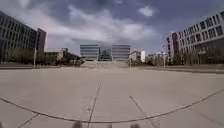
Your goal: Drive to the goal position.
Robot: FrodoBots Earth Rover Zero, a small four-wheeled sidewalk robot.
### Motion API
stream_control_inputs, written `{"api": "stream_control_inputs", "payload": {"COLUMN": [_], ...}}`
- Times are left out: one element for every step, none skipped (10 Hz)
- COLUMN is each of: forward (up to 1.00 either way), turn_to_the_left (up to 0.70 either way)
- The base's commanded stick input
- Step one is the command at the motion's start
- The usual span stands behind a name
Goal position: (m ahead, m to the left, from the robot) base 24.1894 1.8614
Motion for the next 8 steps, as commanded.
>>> {"api": "stream_control_inputs", "payload": {"forward": [0.7, 0.7, 0.7, 0.7, 0.7, 0.7, 0.7, 0.7], "turn_to_the_left": [-0.01, -0.01, -0.01, -0.01, -0.01, -0.01, -0.01, -0.01]}}
